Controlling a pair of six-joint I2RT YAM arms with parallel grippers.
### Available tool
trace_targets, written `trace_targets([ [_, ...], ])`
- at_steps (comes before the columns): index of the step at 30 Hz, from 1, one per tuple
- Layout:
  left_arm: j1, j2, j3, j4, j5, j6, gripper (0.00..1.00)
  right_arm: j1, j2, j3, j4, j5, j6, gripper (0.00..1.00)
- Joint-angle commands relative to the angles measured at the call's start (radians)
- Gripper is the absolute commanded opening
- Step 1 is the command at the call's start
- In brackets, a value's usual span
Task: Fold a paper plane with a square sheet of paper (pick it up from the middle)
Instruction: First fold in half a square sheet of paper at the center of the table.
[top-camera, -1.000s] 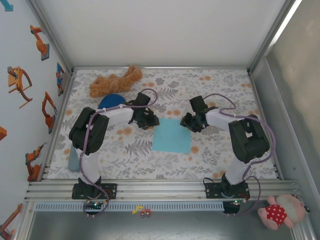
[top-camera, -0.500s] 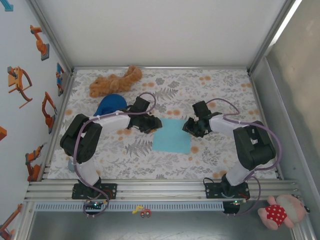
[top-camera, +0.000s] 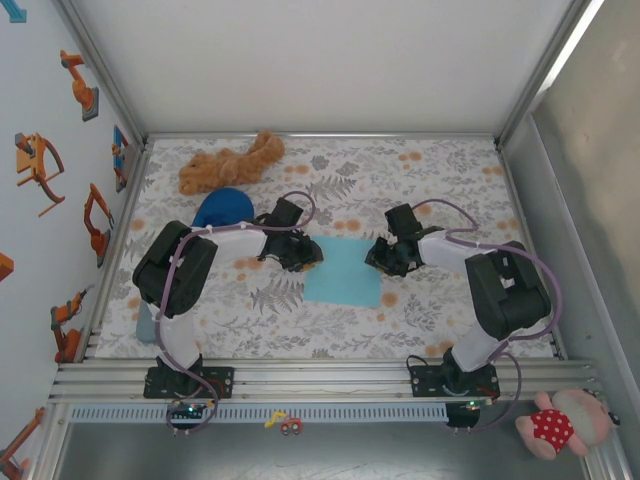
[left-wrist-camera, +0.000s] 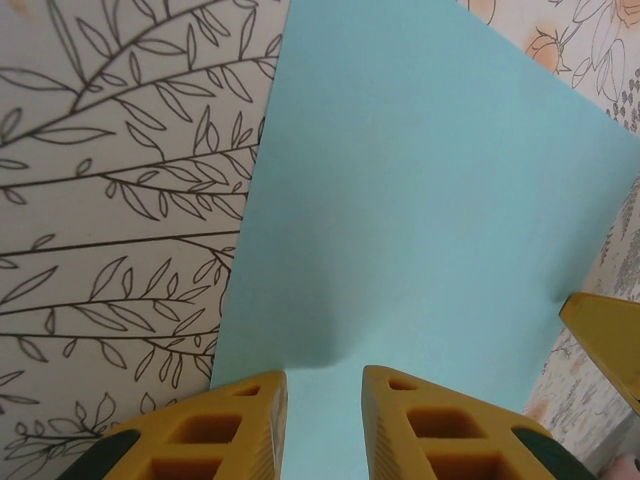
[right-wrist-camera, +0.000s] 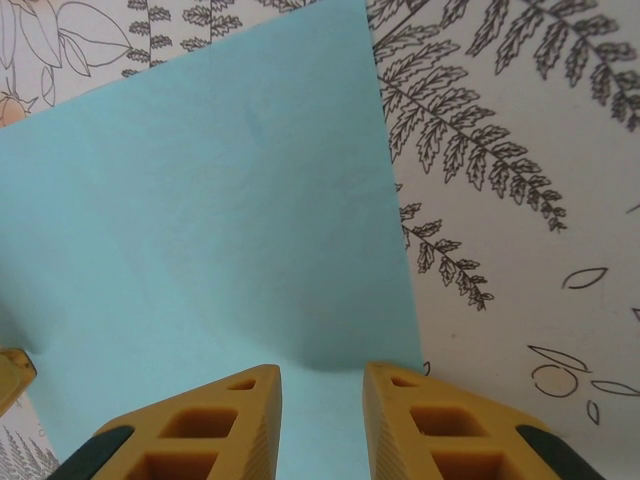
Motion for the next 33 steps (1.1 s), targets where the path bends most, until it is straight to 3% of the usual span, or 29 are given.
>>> trace_targets([
  [1, 0.003, 0.037, 0.006, -0.024, -0.018, -0.006, 0.27, 0.001, 0.018, -0.007, 0.007, 0.001, -0.016, 0.27],
  [18, 0.016, 0.028, -0.028, 0.024, -0.014, -0.02, 0.27, 0.0, 0.059, -0.011, 0.111, -0.043, 0.007, 0.26],
  [33, 0.037, -0.021, -0.145, 0.276, 0.029, -0.088, 0.33, 0.032, 0.13, 0.008, 0.216, -0.114, 0.062, 0.24],
])
